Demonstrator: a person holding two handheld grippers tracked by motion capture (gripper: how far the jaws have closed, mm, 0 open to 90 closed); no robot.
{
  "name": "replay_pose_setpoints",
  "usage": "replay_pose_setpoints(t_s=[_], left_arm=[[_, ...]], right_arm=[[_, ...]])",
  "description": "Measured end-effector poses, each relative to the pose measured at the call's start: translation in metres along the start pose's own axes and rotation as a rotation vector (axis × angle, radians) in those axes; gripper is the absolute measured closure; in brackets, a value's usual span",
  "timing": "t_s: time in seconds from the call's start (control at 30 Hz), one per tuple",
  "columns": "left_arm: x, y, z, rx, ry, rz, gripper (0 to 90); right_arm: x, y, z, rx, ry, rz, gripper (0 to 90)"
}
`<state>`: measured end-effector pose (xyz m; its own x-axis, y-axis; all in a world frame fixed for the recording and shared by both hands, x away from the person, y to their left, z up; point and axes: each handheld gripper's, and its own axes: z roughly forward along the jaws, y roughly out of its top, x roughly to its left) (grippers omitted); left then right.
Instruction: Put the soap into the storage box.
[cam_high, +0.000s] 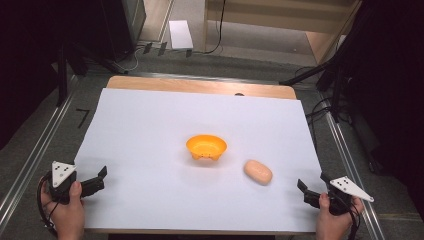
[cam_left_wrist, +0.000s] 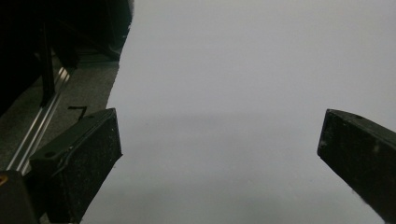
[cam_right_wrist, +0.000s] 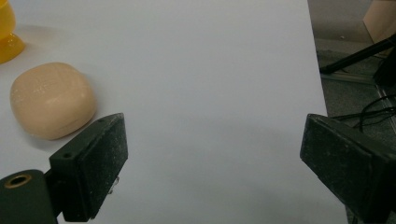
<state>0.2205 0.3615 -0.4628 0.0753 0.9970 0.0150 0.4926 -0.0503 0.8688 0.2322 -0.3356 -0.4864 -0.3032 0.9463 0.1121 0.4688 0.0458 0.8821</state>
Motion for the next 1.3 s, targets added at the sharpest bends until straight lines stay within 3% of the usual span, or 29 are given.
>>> replay_pose_setpoints(t_s=[0.2, 0.33, 0.43, 0.47, 0.57, 0.87, 1.0, 1.3], left_arm=[[0.000, 0.000, 0.000, 0.000, 0.001, 0.002, 0.1], [0.000, 0.000, 0.000, 0.002, 0.002, 0.004, 0.1], [0.000, 0.000, 0.000, 0.002, 0.004, 0.005, 0.1], [0.000, 0.000, 0.000, -0.003, 0.003, 0.005, 0.1], [0.000, 0.000, 0.000, -0.003, 0.002, 0.004, 0.1], [0.000, 0.000, 0.000, -0.003, 0.003, 0.003, 0.1], [0.000, 0.000, 0.000, -0.002, 0.002, 0.004, 0.1], [0.000, 0.000, 0.000, -0.003, 0.003, 0.004, 0.1]], right_arm=[[0.001, 0.002, 0.000, 0.021, 0.015, -0.015, 11.4], [0.005, 0.008, -0.001, 0.058, -0.003, -0.070, 12.4], [0.008, 0.014, -0.001, 0.096, 0.006, -0.108, 12.0], [0.009, 0.017, 0.001, 0.131, 0.017, -0.127, 11.6], [0.011, 0.020, 0.004, 0.169, 0.034, -0.132, 9.9], [0.023, 0.038, 0.020, 0.319, 0.090, -0.220, 4.1], [0.028, 0.043, 0.026, 0.357, 0.111, -0.243, 2.9], [0.034, 0.056, 0.031, 0.373, 0.138, -0.277, 5.3]])
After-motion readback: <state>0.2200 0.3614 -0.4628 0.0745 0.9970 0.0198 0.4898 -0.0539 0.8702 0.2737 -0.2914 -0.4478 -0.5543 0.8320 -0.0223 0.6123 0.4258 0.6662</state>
